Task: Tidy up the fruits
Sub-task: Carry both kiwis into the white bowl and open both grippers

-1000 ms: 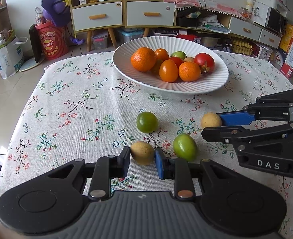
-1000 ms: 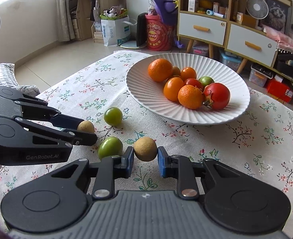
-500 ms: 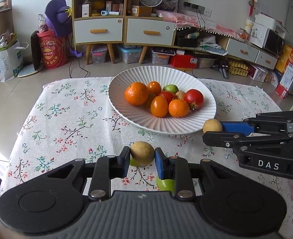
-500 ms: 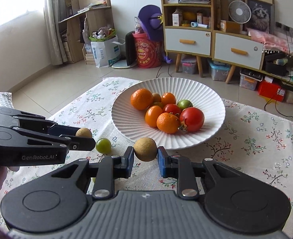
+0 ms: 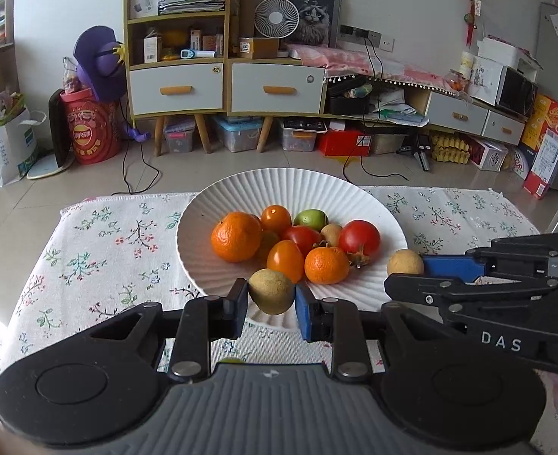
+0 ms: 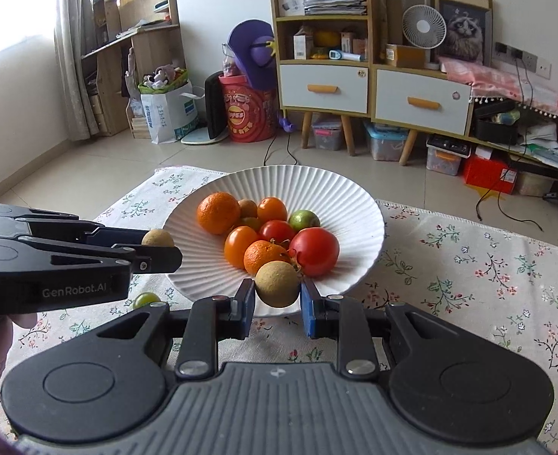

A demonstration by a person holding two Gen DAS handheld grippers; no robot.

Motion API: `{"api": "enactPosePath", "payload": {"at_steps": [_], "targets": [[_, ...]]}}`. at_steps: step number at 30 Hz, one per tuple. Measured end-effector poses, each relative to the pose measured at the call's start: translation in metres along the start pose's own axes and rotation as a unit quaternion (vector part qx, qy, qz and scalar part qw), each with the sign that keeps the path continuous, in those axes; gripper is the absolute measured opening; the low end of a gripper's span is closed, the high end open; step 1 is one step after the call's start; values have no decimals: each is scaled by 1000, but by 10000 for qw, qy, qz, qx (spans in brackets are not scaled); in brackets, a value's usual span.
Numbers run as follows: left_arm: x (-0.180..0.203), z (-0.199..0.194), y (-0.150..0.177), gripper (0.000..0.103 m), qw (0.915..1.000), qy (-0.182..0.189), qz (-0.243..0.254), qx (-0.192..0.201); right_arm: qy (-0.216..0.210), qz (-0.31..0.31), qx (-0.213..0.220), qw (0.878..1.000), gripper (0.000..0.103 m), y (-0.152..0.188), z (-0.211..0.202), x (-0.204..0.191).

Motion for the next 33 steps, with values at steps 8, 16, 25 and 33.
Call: {"api": "enactPosePath", "payload": {"at_steps": [8, 16, 25, 33], "targets": [[10, 22, 4, 20, 9986, -254, 442, -104, 15, -52, -52, 10000, 23, 1, 9, 7], [13, 26, 4, 20, 9981, -347, 479, -182, 8, -118, -108, 9999, 23, 1, 11, 7], [17, 24, 2, 30, 9977, -375, 539, -174, 40, -77, -91, 9999, 26, 1, 9, 10], [12, 10, 1, 48, 9984, -334, 429, -149, 73, -62, -76, 9999, 42, 1, 0, 15]]}}
Point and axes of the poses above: each gripper's, at about its wrist camera, not at the fingertips, and z roughly the way its jaws point, x to its right, y to its underside, the point moved 2 cm from there along z, roughly the way its jaws point
